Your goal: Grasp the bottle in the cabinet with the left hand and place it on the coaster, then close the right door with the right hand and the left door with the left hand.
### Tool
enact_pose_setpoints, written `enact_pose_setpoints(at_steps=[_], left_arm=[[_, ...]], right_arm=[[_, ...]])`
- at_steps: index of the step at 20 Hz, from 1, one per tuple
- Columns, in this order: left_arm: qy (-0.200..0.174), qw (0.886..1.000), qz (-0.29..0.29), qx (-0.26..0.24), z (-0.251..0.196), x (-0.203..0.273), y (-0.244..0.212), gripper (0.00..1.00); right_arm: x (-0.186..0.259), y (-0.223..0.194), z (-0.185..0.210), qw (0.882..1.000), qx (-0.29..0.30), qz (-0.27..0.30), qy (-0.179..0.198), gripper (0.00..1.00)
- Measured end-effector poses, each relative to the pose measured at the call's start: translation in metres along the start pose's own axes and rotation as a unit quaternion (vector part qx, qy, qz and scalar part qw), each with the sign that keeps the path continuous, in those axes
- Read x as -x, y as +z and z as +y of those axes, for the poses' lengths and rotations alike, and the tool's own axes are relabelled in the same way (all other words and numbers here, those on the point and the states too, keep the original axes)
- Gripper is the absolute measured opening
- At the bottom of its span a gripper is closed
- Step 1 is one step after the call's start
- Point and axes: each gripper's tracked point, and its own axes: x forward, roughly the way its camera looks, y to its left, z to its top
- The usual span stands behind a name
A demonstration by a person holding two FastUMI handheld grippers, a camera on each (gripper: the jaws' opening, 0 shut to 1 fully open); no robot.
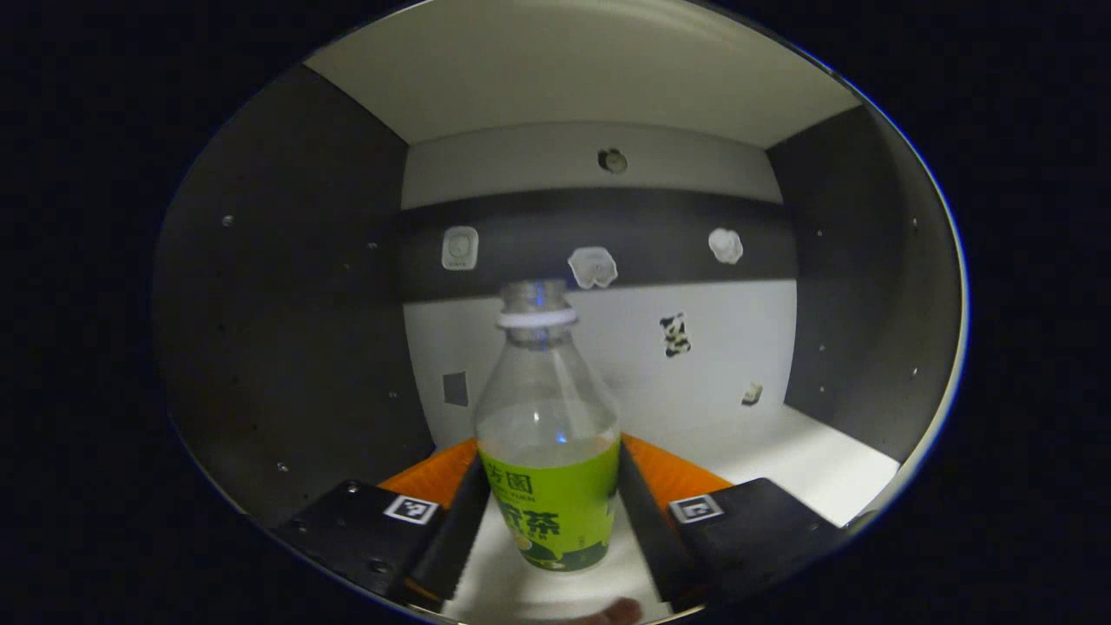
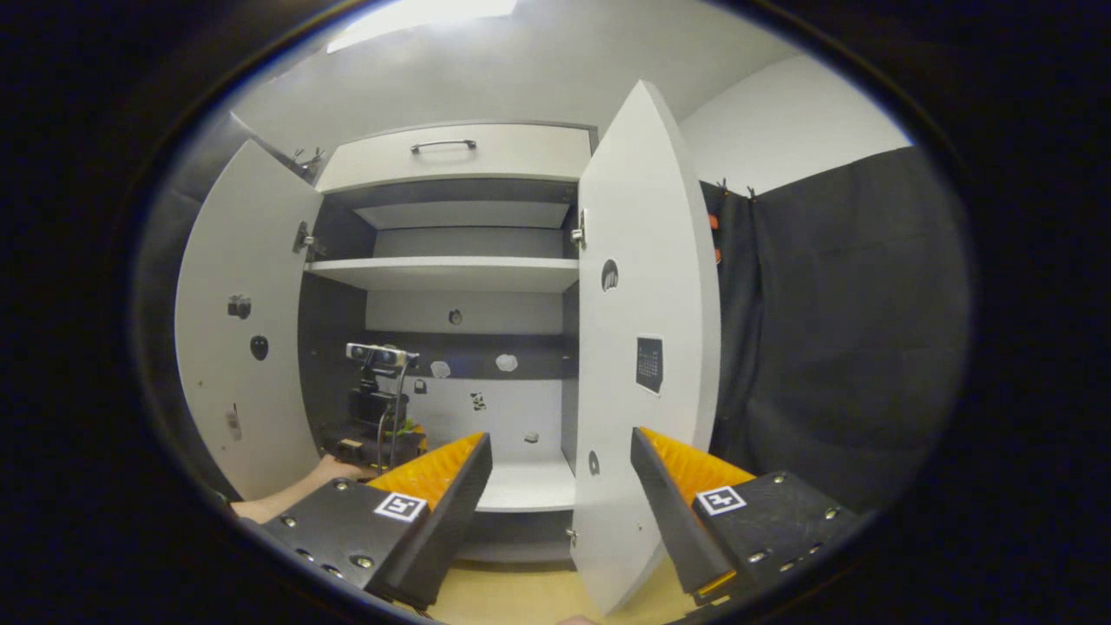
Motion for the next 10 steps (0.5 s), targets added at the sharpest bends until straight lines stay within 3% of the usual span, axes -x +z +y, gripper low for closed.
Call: enact_pose_setpoints(at_steps=[2,3,10], left_arm=[[-0.023,0.999,-0.014,0.027,-0.014,0.018,0.014,0.79],[-0.026,0.999,-0.017,0.029,-0.015,0.029,0.02,0.78],[-0.055,0.997,-0.017,0.052,-0.031,0.129,0.051,0.78]], right_arm=[[0.012,-0.001,-0.006,1.0,0.008,0.001,-0.002,0.97],[0.018,0.0,-0.008,1.0,0.007,0.003,-0.001,0.94],[0.066,0.013,-0.015,1.0,0.002,-0.023,0.016,0.98]])
